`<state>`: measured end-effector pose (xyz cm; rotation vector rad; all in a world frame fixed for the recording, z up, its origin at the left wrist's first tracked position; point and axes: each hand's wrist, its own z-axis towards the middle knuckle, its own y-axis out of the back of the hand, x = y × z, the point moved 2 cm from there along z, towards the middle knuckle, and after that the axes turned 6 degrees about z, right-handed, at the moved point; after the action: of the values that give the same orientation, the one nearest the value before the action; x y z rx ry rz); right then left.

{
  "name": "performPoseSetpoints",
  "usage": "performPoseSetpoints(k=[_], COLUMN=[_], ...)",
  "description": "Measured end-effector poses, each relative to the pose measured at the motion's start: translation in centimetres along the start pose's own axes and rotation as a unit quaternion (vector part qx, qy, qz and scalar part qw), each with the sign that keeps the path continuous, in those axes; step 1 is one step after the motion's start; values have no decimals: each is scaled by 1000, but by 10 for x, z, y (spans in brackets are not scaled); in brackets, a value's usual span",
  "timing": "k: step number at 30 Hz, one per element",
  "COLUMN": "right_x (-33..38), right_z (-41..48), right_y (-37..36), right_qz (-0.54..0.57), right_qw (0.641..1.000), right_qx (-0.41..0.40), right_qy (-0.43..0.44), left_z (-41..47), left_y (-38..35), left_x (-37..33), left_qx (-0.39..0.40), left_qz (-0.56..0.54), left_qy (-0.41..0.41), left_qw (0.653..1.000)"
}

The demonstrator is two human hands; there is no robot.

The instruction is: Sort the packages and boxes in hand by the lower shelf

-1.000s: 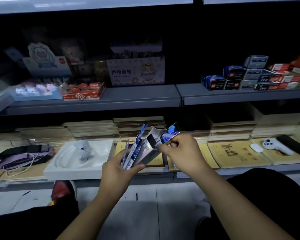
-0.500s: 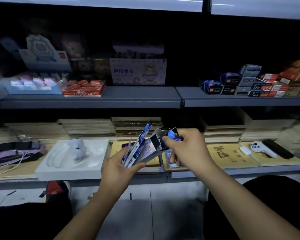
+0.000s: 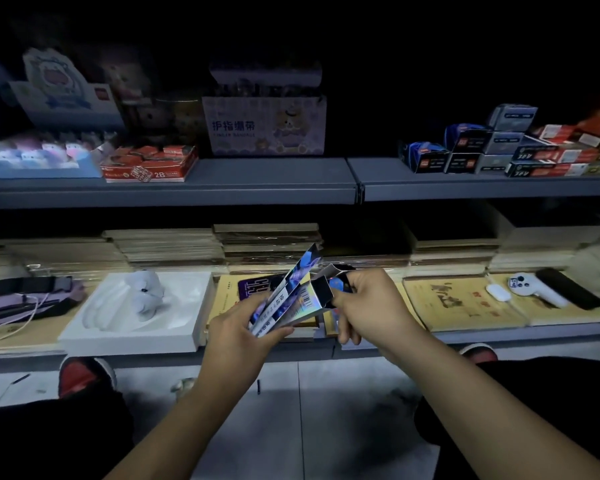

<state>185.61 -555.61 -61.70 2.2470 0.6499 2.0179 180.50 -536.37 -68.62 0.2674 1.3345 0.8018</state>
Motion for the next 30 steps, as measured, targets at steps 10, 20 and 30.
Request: performPoseSetpoints(k=[10,20,30], right_x=[-10,-9,-5], right_z=[4,15,20], right_y=[-15,-23,-16], right_qz=[25,22,-71], right_qw=[993,973,997], right_qx=[107,208,21], right_qy=[-33,-100,-4], left_z=[-12,-2,1], left_y=[4,-3,-7], left_x=[13,23,29], left_qx=[-12,-31,-9], left_qz=[37,-7,8], left_qy=[-38,-27,-17], left_qw=[999,999,1000])
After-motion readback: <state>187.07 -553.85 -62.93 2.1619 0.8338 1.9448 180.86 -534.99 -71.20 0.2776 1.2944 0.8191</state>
